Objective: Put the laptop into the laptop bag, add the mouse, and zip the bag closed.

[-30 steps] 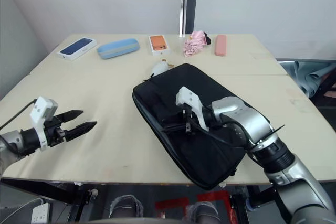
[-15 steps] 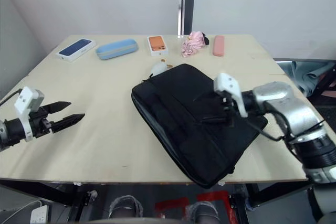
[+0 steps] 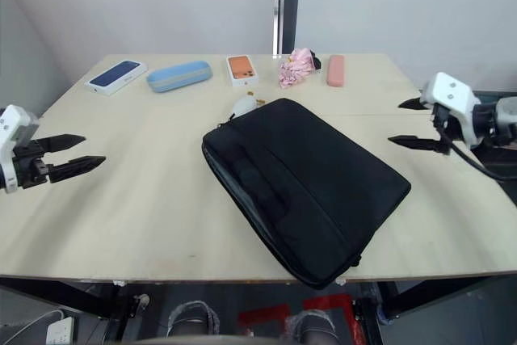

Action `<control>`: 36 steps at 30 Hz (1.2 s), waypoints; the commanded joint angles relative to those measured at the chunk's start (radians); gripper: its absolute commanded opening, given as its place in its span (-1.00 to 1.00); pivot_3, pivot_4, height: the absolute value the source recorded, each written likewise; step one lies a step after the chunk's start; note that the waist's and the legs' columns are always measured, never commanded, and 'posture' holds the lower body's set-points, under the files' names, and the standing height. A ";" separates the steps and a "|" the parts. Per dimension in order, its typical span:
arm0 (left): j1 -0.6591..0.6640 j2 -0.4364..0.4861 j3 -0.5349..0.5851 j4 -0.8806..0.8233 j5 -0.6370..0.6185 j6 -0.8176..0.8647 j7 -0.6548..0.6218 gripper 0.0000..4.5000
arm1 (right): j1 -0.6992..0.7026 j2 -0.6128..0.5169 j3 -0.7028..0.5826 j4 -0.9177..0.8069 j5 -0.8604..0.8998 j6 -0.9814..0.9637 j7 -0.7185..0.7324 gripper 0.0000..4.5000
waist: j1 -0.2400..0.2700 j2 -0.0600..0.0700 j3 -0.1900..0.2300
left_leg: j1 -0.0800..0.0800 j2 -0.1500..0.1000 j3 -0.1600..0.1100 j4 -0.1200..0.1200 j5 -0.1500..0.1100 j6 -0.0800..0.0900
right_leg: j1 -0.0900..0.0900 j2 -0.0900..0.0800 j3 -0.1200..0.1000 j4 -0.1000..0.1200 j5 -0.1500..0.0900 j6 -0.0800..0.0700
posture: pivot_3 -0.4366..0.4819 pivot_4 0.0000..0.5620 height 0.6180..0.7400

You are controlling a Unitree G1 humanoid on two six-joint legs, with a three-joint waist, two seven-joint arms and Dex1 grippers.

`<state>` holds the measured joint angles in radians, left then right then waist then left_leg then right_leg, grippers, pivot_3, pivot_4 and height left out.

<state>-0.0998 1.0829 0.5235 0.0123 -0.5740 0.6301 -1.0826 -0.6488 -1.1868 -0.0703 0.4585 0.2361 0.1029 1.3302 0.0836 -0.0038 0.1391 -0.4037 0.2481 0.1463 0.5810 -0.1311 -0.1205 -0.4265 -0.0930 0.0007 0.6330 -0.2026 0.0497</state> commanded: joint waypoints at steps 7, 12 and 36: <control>-0.017 0.015 0.006 0.000 0.007 -0.011 -0.010 1.00 | -0.034 0.008 -0.015 -0.013 -0.020 -0.005 0.000 0.92 | 0.004 0.000 0.000 | 0.000 0.000 0.000 0.001 0.000 0.001 | 0.000 0.000 0.000 0.000 0.000 0.000 | -0.05 -0.47 1.00; -0.032 0.002 -0.014 0.009 0.006 -0.007 0.006 1.00 | -0.006 0.045 -0.030 -0.093 0.023 0.042 -0.003 0.92 | 0.008 0.000 0.000 | 0.000 0.000 0.000 0.001 0.000 0.001 | 0.000 0.000 0.000 0.000 0.000 -0.001 | -0.05 -0.47 1.00; -0.547 -0.445 -0.324 0.336 0.005 0.111 0.194 1.00 | 0.127 0.466 -0.020 -0.887 0.486 0.574 -0.369 0.92 | 0.022 0.000 0.000 | 0.001 -0.001 -0.002 0.006 0.000 0.000 | 0.001 -0.001 0.000 0.008 0.000 -0.001 | -0.05 -0.47 1.00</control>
<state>-0.5988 0.6603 0.2239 0.2927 -0.6028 0.7960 -0.8857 -0.5093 -0.7280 -0.0766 -0.4018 0.7073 0.6803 0.9787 0.1058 -0.0034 0.1389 -0.4031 0.2471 0.1440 0.5867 -0.1310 -0.1211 -0.4256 -0.0943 0.0010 0.6409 -0.2023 0.0485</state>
